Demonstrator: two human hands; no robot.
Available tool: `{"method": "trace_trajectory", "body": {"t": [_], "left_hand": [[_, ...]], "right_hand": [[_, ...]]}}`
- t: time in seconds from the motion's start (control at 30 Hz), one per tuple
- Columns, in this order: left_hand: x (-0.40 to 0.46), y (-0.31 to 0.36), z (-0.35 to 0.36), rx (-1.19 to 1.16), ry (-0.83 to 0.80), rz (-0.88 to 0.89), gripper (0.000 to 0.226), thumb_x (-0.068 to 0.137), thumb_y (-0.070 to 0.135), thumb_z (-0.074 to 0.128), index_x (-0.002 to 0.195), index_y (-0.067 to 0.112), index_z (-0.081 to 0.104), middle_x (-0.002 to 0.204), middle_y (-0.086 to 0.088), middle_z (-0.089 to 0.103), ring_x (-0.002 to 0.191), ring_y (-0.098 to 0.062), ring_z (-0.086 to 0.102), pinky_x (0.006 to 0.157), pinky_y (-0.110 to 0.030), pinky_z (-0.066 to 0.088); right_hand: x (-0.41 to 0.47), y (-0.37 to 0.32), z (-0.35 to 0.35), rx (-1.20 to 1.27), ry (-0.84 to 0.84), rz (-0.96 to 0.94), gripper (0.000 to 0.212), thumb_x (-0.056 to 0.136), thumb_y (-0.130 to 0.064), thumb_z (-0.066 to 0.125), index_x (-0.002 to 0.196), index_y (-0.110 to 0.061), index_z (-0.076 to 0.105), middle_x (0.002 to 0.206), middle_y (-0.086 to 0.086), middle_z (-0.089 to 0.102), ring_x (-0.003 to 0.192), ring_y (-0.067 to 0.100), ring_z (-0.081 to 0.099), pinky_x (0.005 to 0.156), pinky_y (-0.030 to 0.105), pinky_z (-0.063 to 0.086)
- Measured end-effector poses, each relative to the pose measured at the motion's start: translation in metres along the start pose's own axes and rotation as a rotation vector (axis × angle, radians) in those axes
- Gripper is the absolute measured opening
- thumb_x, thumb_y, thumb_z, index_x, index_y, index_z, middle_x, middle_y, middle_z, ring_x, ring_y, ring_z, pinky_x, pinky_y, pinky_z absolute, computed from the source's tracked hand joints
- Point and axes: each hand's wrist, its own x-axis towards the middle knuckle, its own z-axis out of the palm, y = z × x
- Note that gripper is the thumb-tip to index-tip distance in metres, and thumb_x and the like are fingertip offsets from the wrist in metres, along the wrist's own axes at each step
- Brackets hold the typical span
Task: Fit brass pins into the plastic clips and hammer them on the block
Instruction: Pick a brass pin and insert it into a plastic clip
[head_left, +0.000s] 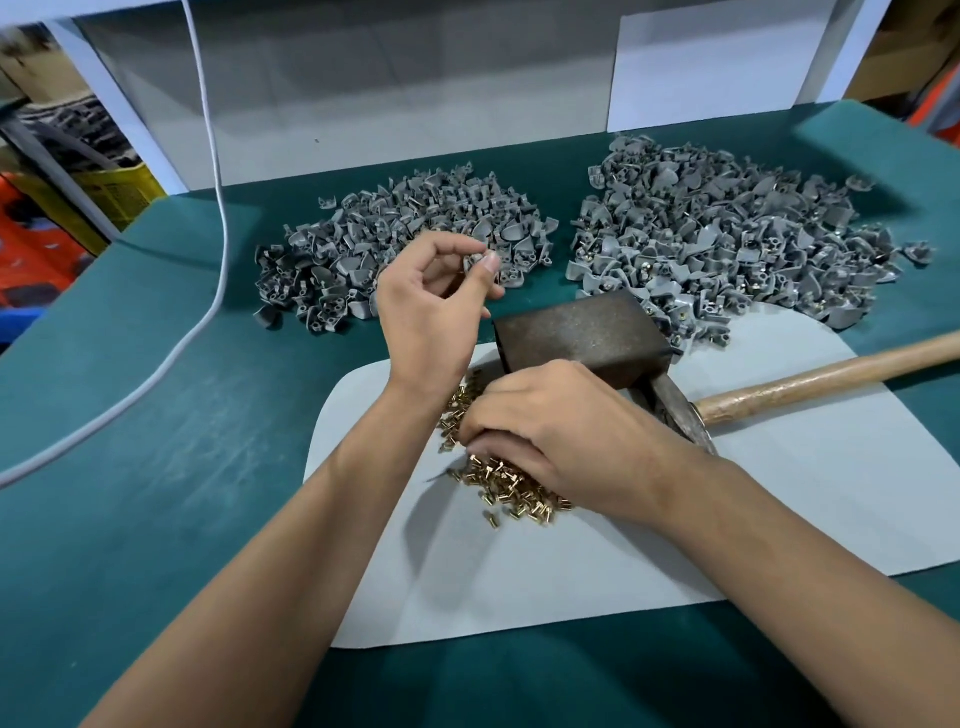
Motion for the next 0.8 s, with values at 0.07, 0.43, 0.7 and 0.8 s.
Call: {"method": "trace_trajectory", "body": {"t": [0.07,0.43,0.7,0.8], "left_hand": [[-0.003,-0.002,-0.001,-0.014,-0.015,0.001,0.01,0.09,0.003,0.074,0.096,-0.001,0.068,0.074,-0.009,0.072,0.066,-0.024,0.074,0.054,-0.026,0.053],[-0.009,0.002,0.001,-0.184,-0.123,-0.044,0.011,0.096,0.001,0.061,0.103,-0.001,0.069,0.092,-0.016,0.075,0.072,-0.025,0.073,0.065,-0.031,0.057],[-0.01,0.006,0.003,-0.293,-0.17,-0.083,0.018,0.094,-0.005,0.06,0.103,0.005,0.071,0.101,-0.018,0.073,0.078,-0.026,0.074,0.075,-0.037,0.061],[-0.01,0.005,0.002,-0.341,-0.182,-0.114,0.019,0.093,-0.005,0.06,0.103,0.005,0.071,0.102,-0.018,0.073,0.081,-0.027,0.074,0.079,-0.037,0.061]], "right_hand": [[-0.002,0.001,-0.002,0.041,0.036,0.028,0.012,0.097,-0.019,0.068,0.102,-0.011,0.075,0.093,0.001,0.075,0.086,0.022,0.069,0.079,0.042,0.054],[-0.011,0.008,-0.012,0.158,0.195,0.091,0.025,0.081,-0.027,0.087,0.075,-0.01,0.07,0.062,-0.005,0.061,0.059,0.012,0.054,0.058,0.019,0.041],[-0.014,0.015,-0.013,0.243,0.277,0.096,0.009,0.085,-0.016,0.083,0.085,-0.008,0.079,0.076,-0.001,0.07,0.064,0.01,0.063,0.061,0.024,0.05],[-0.017,0.021,-0.013,0.302,0.286,0.117,0.006,0.092,-0.009,0.075,0.097,-0.009,0.078,0.081,-0.004,0.067,0.057,0.011,0.064,0.056,0.019,0.05]]}}
